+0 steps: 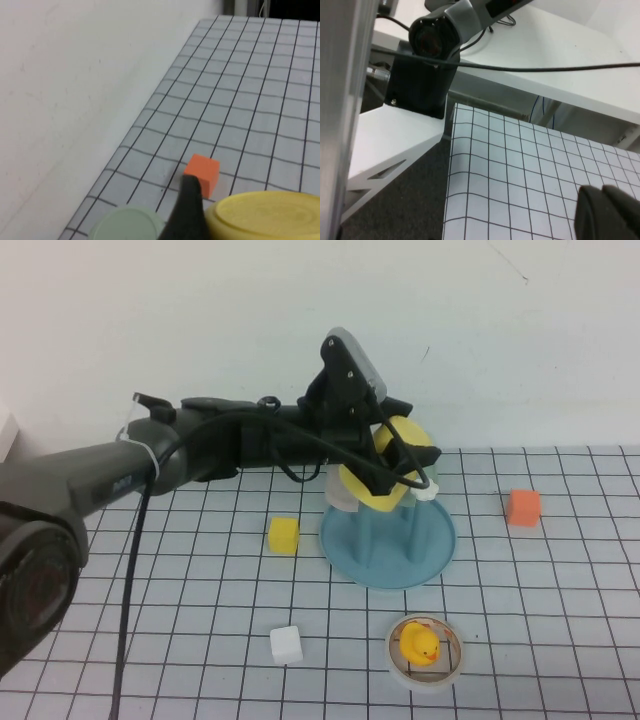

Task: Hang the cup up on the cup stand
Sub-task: Place the cup on the cup holder

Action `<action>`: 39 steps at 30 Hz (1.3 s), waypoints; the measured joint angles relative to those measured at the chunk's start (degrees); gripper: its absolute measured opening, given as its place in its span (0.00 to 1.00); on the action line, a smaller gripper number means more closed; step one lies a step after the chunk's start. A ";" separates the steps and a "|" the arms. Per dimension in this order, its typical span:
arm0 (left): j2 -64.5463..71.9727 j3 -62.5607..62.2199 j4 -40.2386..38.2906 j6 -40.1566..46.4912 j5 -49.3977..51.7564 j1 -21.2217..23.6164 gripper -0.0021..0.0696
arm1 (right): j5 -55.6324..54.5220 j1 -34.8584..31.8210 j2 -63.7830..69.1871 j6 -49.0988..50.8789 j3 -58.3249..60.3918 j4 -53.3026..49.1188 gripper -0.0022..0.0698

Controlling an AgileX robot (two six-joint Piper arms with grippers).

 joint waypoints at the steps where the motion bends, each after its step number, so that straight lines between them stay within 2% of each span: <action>1: 0.39 0.00 0.00 0.00 -0.38 0.00 0.77 | 0.00 0.00 0.00 0.08 0.00 0.00 0.03; 27: 3.54 0.00 -0.35 -1.13 -7.72 -0.08 0.77 | -0.56 0.00 0.00 0.21 0.05 0.61 0.03; 29: 3.54 0.00 -0.35 -1.13 -7.72 -0.08 0.80 | -0.78 0.00 0.00 0.21 0.05 0.61 0.03; 33: 3.54 0.00 -0.55 -1.13 -8.06 -0.08 0.92 | -1.02 0.00 0.00 0.21 0.05 0.62 0.03; 39: 0.05 0.00 -0.58 -1.13 -12.67 -0.08 0.91 | -5.23 0.00 0.00 0.21 0.05 1.67 0.03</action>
